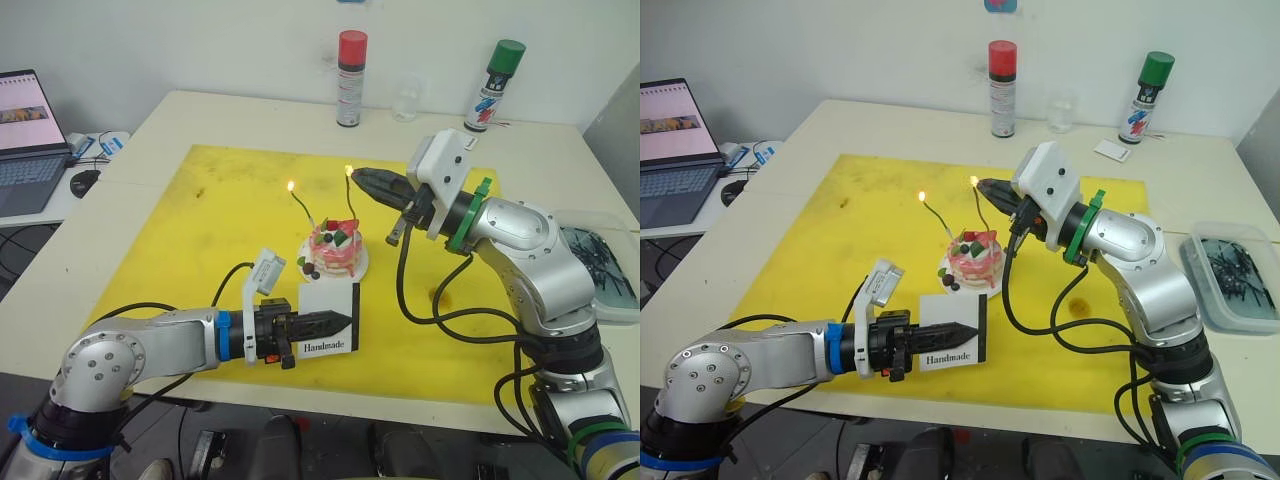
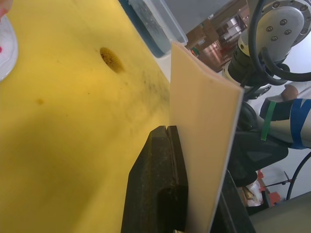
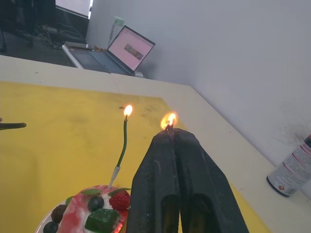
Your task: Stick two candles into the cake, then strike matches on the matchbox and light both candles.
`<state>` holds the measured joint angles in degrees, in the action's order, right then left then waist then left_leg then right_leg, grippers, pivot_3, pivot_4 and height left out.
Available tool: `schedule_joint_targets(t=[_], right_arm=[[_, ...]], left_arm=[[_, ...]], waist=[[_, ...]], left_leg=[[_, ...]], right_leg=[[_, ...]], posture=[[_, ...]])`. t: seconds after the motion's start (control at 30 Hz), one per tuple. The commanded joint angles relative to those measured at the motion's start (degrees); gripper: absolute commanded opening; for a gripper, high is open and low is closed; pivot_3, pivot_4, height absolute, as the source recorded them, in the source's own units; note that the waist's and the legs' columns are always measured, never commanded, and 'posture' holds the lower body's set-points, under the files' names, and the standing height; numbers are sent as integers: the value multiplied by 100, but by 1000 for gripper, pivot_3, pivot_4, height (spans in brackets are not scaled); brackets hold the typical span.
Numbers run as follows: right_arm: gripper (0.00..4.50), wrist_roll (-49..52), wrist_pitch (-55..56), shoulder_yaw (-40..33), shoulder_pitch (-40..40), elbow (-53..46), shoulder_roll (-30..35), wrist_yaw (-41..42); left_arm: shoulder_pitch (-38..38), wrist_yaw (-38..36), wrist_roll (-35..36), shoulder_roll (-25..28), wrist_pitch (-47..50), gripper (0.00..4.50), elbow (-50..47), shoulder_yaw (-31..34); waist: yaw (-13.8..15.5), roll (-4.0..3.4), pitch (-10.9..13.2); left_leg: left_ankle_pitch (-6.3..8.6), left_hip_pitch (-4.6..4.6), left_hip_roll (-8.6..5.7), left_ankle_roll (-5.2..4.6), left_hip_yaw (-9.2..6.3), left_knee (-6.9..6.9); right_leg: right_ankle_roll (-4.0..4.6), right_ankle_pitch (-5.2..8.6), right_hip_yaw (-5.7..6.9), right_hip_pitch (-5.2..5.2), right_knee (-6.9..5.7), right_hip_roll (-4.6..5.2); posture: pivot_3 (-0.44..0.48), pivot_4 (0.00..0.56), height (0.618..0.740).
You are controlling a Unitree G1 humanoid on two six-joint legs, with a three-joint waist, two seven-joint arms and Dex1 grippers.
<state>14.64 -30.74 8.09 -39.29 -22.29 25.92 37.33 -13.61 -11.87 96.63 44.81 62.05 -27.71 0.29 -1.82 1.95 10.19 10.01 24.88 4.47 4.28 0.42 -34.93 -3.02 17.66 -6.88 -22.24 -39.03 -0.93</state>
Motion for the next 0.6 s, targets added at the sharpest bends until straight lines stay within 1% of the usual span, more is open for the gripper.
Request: schedule_joint_targets(t=[0.03,0.6], right_arm=[[41,-25,131,-16,-28,-184,-37,-45],[41,-177,169,39,-83,-5,-71,-47]], left_arm=[[15,-52,113,51,-67,0,-223,35],[-40,-13,132,68,-94,0,-208,17]], waist=[[0,0,0],[0,0,0]], left_leg=[[0,0,0,0,0,0],[0,0,0,0,1,0]], right_leg=[[0,0,0,0,0,0],[0,0,0,-1,0,0]], posture=[[0,150,740],[0,150,740]])
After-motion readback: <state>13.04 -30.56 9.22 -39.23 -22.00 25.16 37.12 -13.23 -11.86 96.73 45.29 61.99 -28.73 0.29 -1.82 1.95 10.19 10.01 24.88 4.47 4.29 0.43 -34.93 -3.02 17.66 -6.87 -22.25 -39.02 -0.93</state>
